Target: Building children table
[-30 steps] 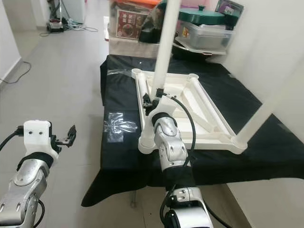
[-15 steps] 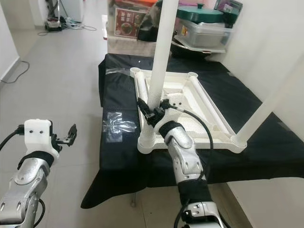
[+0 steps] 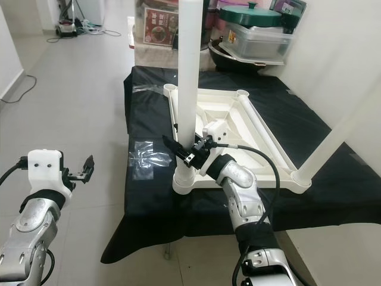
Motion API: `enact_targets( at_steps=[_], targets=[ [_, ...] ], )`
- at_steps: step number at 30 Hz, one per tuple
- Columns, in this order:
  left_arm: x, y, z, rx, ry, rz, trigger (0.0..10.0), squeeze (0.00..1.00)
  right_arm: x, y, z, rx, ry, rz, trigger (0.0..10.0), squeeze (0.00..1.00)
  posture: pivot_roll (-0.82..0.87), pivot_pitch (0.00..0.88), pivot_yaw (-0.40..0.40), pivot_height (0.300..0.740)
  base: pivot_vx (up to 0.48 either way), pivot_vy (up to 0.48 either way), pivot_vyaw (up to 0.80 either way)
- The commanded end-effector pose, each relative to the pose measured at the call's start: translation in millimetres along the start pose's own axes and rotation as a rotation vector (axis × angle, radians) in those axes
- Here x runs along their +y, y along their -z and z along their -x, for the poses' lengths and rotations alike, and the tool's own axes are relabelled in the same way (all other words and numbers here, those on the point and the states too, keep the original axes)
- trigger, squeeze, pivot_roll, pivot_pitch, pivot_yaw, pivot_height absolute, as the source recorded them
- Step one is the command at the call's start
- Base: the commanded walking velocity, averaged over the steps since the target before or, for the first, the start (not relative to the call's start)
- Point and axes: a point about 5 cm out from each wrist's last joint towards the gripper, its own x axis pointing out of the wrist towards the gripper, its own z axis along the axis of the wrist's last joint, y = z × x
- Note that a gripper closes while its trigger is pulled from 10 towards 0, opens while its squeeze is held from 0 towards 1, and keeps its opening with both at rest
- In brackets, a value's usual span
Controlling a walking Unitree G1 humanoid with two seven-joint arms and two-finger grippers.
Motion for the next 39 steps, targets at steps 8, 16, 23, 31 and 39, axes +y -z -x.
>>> enact_targets(
  at_steps=[8, 16, 23, 31, 39],
  targets=[
    [1.4, 5.3, 1.0, 0.023, 0.010, -0.003, 10.0, 0.00, 10.4, 32.0, 3.8, 0.103, -0.059, -0.151, 0.0, 0.00, 0.14, 0.000, -0.138, 0.740, 0.000, 0.000, 0.00],
    [2.6, 5.1, 2.2, 0.025, 0.007, -0.001, 10.0, 0.00, 25.1, 42.9, 11.0, 0.070, -0.020, -0.253, 0.0, 0.00, 0.14, 0.000, -0.127, 0.740, 0.000, 0.000, 0.00],
    [4.0, 3.4, 1.6, 0.021, 0.008, -0.005, 10.0, 0.00, 9.9, 42.6, -1.7, 0.107, 0.319, -0.245, 0.0, 0.00, 0.14, 0.000, -0.126, 0.740, 0.000, 0.000, 0.00],
    [5.4, 2.6, 3.0, 0.019, -0.005, -0.009, 10.0, 0.00, 10.8, 59.3, -3.0, 0.400, 0.737, -0.264, 0.0, 0.00, 0.16, 0.000, -0.128, 0.740, 0.000, 0.000, 0.00],
    [6.9, 2.4, 2.1, 0.017, -0.010, -0.014, 10.0, 0.00, -0.4, 41.8, -3.5, 0.267, 0.896, -0.296, 0.0, 0.00, 0.16, 0.000, -0.127, 0.740, 0.000, 0.000, 0.00]
  ],
)
